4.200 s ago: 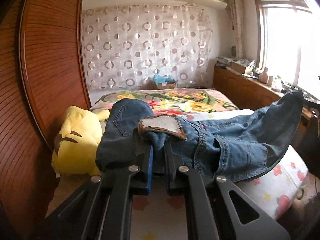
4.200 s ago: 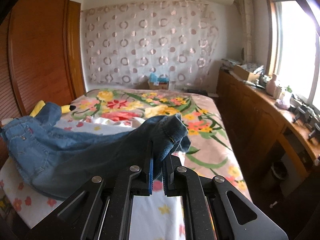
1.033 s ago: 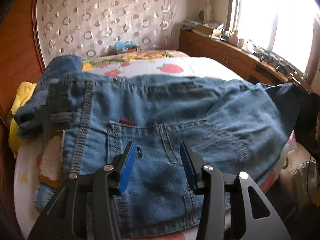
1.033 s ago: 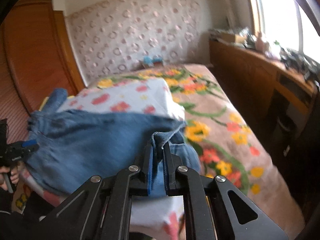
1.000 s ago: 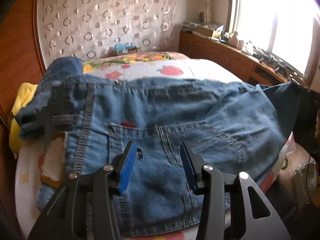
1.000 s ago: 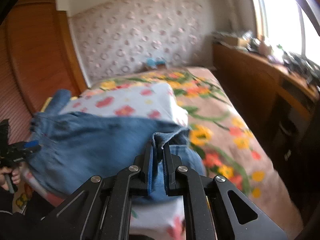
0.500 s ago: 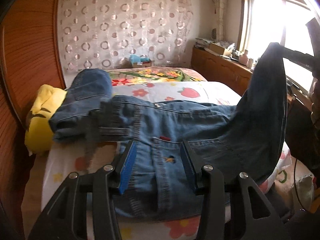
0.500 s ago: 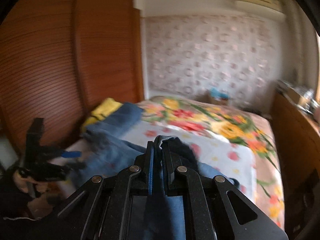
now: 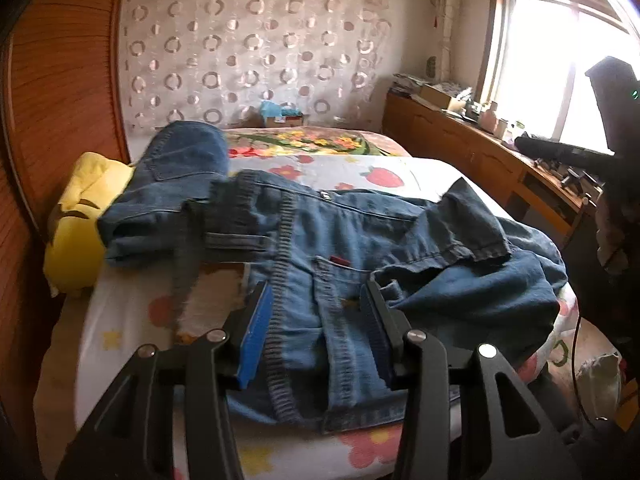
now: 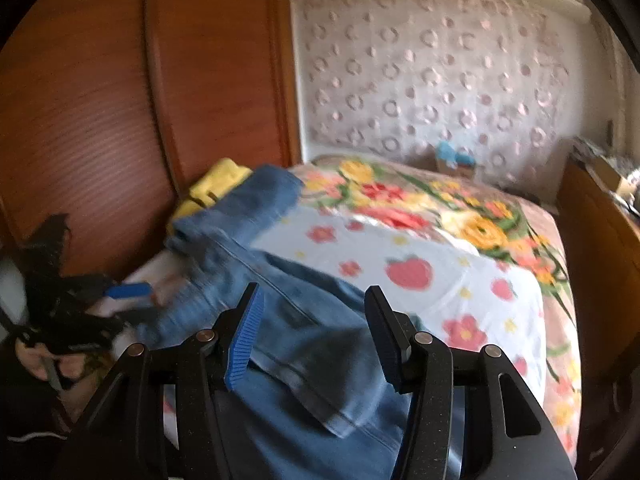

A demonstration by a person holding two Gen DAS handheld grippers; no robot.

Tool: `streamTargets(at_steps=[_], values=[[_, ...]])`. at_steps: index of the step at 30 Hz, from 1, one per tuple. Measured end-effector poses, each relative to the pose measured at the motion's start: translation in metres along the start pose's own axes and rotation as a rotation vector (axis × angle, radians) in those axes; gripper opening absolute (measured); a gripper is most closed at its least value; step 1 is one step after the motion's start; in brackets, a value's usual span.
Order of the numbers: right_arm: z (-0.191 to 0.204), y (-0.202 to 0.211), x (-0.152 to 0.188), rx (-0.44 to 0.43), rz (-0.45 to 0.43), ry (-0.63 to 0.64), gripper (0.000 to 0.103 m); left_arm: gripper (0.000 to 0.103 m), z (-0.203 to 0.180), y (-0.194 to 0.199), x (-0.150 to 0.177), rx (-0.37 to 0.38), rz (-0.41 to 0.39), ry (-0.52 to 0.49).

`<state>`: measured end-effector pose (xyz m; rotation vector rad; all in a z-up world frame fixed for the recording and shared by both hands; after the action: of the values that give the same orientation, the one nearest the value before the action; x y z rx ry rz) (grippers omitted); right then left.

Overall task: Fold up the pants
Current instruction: 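Grasp a jeans leg with the right gripper and lift it over the back pocket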

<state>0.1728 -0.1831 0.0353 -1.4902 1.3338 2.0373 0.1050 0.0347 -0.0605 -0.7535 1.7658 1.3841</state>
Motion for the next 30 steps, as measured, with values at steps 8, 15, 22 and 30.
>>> streamTargets(at_steps=[8,15,22,30], values=[[-0.034,-0.029,0.061,0.018,0.126,-0.092,0.053,0.044,-0.033,-0.033,0.001,0.083,0.037,-0.049],[-0.031,-0.053,0.084,-0.03,0.187,-0.147,0.053,0.039,-0.047,-0.066,0.004,0.094,0.104,-0.102],[-0.028,-0.063,0.09,-0.071,0.219,-0.165,0.033,0.038,-0.056,-0.085,0.011,0.099,0.142,-0.15],[-0.011,-0.045,0.051,-0.114,0.129,-0.108,0.002,0.006,-0.062,-0.069,0.003,0.108,0.088,-0.173]])
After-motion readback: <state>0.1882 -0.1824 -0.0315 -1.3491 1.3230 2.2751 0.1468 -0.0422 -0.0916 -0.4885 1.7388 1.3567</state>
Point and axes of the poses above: each gripper's, at about its wrist camera, not at the fingertips, and y roughly against the way its jaws point, z to its left, x to its underside, the point moved 7 cm from there along -y, roughly the way its jaws point, and after that the axes turned 7 degrees about -z, right-handed, at the moved point
